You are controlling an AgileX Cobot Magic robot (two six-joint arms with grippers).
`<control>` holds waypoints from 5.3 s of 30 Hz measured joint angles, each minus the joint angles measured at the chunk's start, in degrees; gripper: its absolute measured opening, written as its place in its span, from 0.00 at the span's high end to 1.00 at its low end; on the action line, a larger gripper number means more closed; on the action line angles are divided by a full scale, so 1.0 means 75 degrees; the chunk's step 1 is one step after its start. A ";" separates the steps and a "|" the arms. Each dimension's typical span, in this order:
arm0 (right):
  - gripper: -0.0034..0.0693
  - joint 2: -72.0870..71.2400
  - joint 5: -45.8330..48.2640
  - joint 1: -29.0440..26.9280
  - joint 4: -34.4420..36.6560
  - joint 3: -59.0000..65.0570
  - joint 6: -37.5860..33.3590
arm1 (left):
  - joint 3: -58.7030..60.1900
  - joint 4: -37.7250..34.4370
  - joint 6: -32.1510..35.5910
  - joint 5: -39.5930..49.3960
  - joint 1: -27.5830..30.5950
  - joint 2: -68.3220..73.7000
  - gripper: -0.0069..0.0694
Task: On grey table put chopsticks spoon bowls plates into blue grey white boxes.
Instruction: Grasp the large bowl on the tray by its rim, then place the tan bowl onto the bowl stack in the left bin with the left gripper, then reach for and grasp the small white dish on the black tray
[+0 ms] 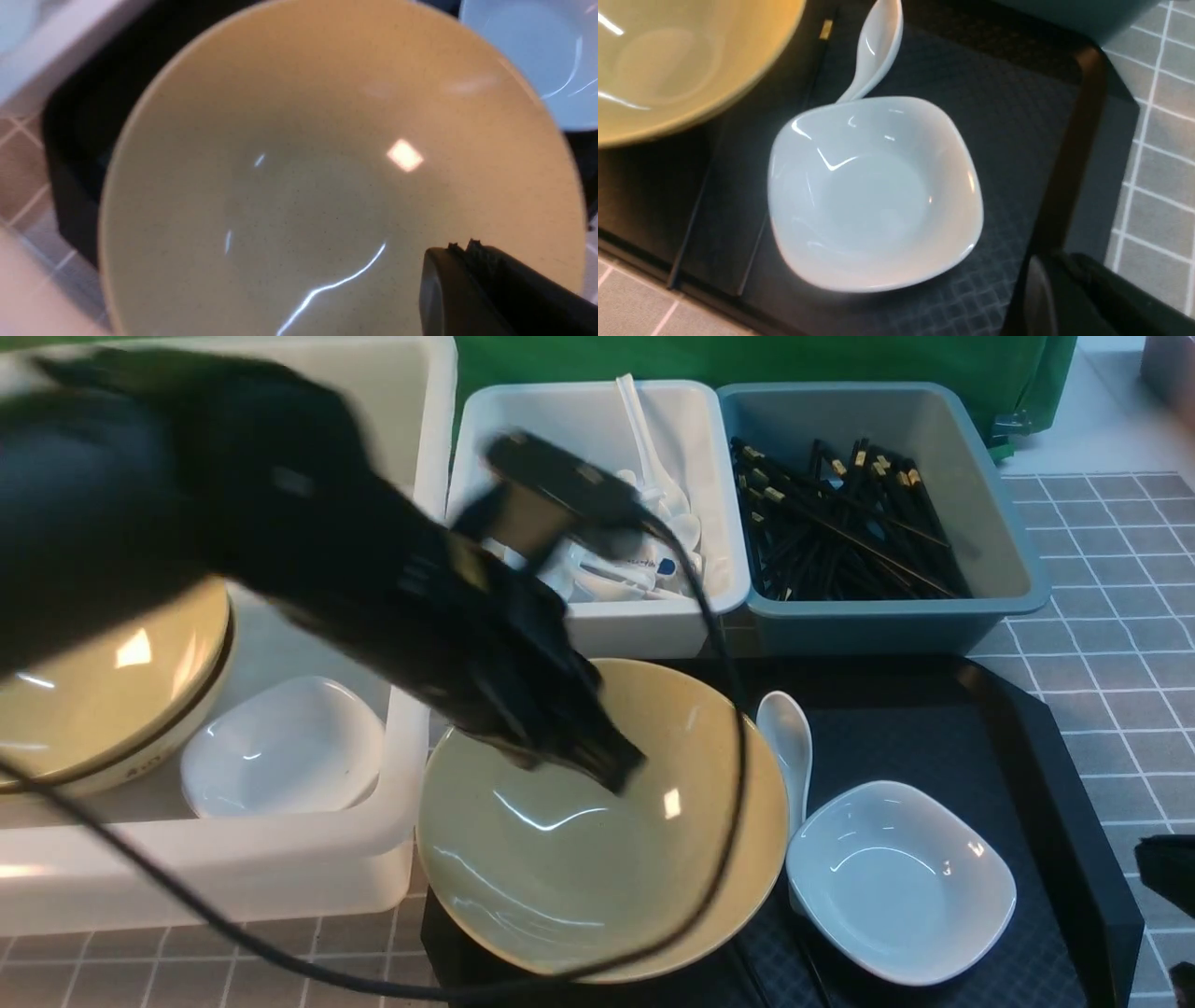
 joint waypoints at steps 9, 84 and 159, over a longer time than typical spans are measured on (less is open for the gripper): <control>0.91 0.0044 -0.0152 0.0077 0.0180 0.0018 -0.0006 | -0.0475 0.0709 -0.0565 -0.0766 -0.0374 0.1884 0.92; 0.89 0.0044 -0.0137 0.0077 0.0399 0.0018 0.0038 | -0.3063 -0.3212 0.1962 0.2524 0.8374 -0.0199 0.91; 0.46 0.7317 0.0140 0.0077 0.0348 -0.3020 -0.0963 | 0.5853 0.3992 -0.2716 -0.0283 0.4288 -0.9423 0.92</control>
